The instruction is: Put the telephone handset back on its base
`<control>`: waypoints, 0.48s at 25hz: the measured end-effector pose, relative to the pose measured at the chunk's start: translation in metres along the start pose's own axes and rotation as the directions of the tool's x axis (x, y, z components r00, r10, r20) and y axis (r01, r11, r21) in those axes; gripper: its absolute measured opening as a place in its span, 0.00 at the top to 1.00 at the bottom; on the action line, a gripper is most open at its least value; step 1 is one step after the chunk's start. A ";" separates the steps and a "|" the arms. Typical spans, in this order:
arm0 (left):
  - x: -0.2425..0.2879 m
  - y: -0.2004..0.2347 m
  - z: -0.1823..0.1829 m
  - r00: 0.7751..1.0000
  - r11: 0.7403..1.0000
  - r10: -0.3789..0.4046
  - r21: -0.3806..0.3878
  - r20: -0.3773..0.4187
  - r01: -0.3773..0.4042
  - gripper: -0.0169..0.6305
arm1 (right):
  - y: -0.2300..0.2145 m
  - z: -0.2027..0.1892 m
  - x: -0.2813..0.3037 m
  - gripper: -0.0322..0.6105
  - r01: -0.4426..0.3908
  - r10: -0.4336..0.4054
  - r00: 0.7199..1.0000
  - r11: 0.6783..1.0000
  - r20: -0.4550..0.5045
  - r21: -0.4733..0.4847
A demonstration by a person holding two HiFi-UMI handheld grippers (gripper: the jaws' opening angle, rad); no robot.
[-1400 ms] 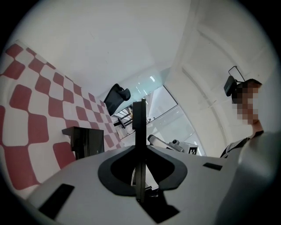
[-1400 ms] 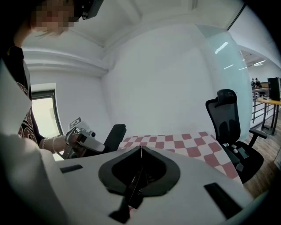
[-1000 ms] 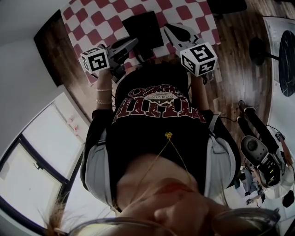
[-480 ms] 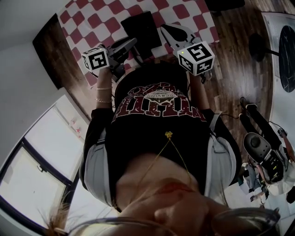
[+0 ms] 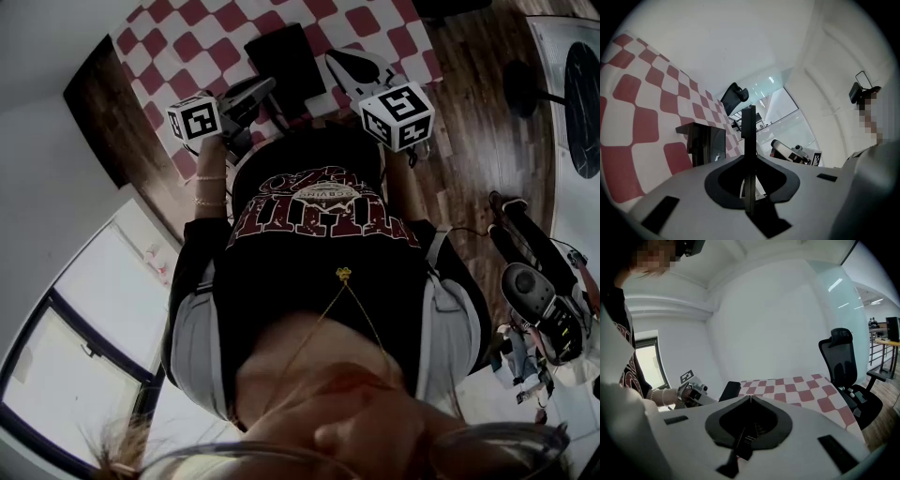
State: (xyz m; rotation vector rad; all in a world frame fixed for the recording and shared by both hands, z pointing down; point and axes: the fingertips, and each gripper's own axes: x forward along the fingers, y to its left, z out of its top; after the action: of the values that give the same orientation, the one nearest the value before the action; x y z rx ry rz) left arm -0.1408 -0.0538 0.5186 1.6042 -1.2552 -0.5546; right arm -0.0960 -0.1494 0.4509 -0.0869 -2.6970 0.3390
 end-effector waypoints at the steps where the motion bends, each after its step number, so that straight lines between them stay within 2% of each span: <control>1: 0.000 0.002 0.000 1.000 1.000 0.003 0.002 -0.004 -0.003 0.86 | 0.000 0.000 -0.001 0.92 0.005 -0.005 1.000 1.000 0.000 0.001; 12: 0.010 0.008 0.010 0.999 0.999 0.009 0.034 -0.047 -0.008 0.86 | -0.002 -0.008 -0.004 0.92 0.044 -0.044 0.999 0.998 -0.005 0.037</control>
State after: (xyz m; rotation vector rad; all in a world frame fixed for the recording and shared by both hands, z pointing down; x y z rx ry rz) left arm -0.1487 -0.0669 0.5239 1.6298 -1.2420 -0.4902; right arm -0.0896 -0.1501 0.4570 -0.0168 -2.6832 0.3750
